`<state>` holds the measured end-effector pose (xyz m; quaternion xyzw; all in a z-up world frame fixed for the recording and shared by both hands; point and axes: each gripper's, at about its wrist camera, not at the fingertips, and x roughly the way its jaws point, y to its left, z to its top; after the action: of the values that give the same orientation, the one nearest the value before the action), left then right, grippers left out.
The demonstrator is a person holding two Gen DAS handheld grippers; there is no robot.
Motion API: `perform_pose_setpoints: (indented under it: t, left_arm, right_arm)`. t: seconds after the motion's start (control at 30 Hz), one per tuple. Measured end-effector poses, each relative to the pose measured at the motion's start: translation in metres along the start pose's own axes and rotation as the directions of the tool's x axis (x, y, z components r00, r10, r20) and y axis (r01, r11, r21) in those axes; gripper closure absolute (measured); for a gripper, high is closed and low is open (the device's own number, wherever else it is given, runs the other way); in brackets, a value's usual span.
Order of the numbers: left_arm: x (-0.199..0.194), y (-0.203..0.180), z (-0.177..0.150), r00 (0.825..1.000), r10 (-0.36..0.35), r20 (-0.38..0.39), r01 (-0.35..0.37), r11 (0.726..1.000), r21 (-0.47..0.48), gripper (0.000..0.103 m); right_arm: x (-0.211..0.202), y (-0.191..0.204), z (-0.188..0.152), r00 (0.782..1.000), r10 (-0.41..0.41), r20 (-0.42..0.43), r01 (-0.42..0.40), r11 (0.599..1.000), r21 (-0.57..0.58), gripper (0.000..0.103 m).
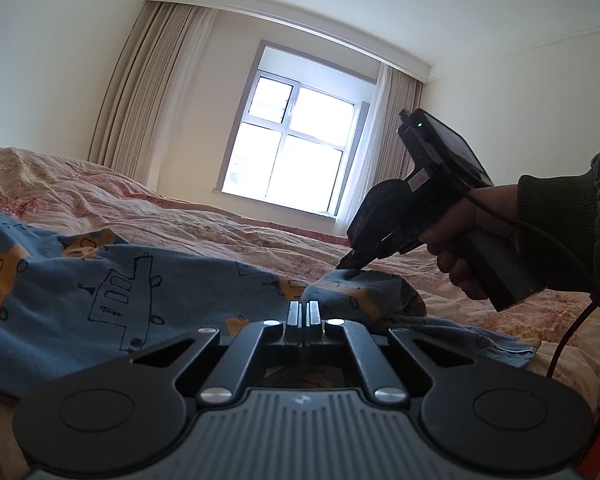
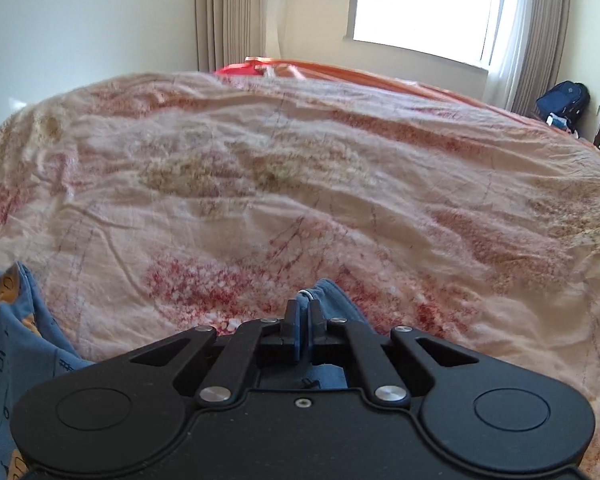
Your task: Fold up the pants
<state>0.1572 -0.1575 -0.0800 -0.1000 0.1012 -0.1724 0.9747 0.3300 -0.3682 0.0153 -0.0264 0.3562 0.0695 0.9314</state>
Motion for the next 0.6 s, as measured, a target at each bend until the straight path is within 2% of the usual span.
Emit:
perform_pose_setpoints:
  t: [0.17, 0.3, 0.4, 0.6]
  left_arm:
    - [-0.003, -0.005, -0.001, 1.0, -0.001, 0.021, 0.001, 0.999, 0.034, 0.103]
    - [-0.01, -0.008, 0.0, 0.999, -0.011, 0.049, 0.008, 0.998, 0.059, 0.103]
    - [-0.014, -0.009, 0.0, 0.998, -0.028, 0.05, 0.025, 0.997, 0.068, 0.103]
    - [-0.01, -0.013, -0.002, 1.0, -0.016, 0.018, 0.015, 0.996, 0.084, 0.103]
  right_arm:
    - [-0.072, -0.027, -0.02, 0.985, -0.028, 0.172, 0.015, 0.997, 0.079, 0.102]
    - [-0.13, -0.055, -0.069, 0.954, -0.052, 0.295, -0.014, 0.976, 0.215, 0.102]
    - [-0.149, -0.072, -0.116, 0.948, -0.062, 0.312, -0.04, 0.949, 0.311, 0.102]
    - [-0.135, -0.087, -0.193, 0.967, -0.037, 0.254, -0.088, 0.881, 0.464, 0.102]
